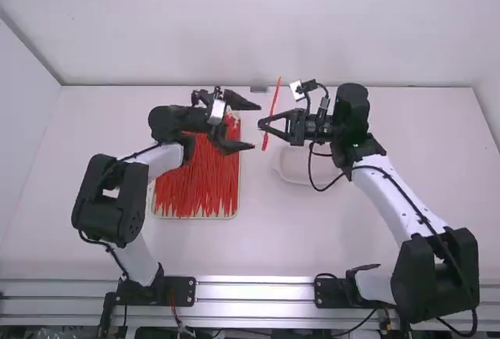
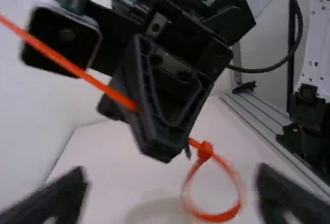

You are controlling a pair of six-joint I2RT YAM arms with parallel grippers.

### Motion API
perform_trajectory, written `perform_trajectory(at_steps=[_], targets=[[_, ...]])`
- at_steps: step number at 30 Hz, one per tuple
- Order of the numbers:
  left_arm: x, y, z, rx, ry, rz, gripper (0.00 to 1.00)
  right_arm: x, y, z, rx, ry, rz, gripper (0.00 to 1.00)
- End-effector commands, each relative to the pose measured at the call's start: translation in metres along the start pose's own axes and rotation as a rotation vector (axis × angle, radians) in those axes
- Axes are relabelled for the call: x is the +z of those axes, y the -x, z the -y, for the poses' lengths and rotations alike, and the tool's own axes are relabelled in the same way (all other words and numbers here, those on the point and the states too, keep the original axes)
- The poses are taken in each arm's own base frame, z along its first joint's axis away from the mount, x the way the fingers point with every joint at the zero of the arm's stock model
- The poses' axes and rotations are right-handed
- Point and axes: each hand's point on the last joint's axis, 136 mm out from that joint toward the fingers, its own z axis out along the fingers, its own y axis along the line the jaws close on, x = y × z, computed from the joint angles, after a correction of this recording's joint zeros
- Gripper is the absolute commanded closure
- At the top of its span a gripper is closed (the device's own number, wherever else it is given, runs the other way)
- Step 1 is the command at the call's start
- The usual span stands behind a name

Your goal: Fasten the cable tie

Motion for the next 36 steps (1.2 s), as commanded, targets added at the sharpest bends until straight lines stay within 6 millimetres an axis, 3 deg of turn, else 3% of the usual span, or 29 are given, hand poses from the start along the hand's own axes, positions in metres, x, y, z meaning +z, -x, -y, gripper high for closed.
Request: perform_trajectory(at_steps=[1,4,8,10,11,14,17,23,28,31,36], targets=[[-0.012,0.009,-0.013,-0.011,0.058,0.010,0.01,-0.008,0.004,-0.005,-0.058,0.014,-0.005,1.00],[-0.024,0.009,-0.020,-0.071,0.097,0.008,0.01,-0.016,0.003,0.004,-0.061,-0.015,0.002,1.00],[-0.042,0.000,-0.040,-0.290,0.193,0.027,0.01,-0.029,0.006,0.016,-0.104,-0.057,0.022,1.00],[-0.052,-0.016,-0.049,-0.412,0.230,0.015,0.01,-0.040,0.011,0.036,-0.114,-0.156,0.058,1.00],[-0.052,-0.016,-0.049,-0.412,0.230,0.015,0.01,-0.040,0.011,0.036,-0.114,-0.156,0.058,1.00],[-0.064,-0.041,-0.058,-0.550,0.289,-0.003,0.01,-0.062,0.017,0.076,-0.089,-0.374,0.111,1.00],[-0.073,-0.055,-0.064,-0.617,0.346,-0.011,0.01,-0.078,0.016,0.098,-0.085,-0.502,0.126,1.00],[-0.104,-0.088,-0.088,-0.779,0.540,-0.062,0.01,-0.104,0.017,0.115,-0.087,-0.599,0.144,1.00],[-0.117,-0.108,-0.102,-0.881,0.690,-0.216,0.01,-0.128,0.021,0.124,-0.081,-0.646,0.175,1.00],[-0.132,-0.121,-0.105,-0.955,0.860,-0.431,0.01,-0.142,0.015,0.135,-0.059,-0.718,0.169,1.00],[-0.140,-0.122,-0.097,-0.971,0.996,-0.671,0.01,-0.146,0.003,0.150,-0.052,-0.831,0.117,1.00]])
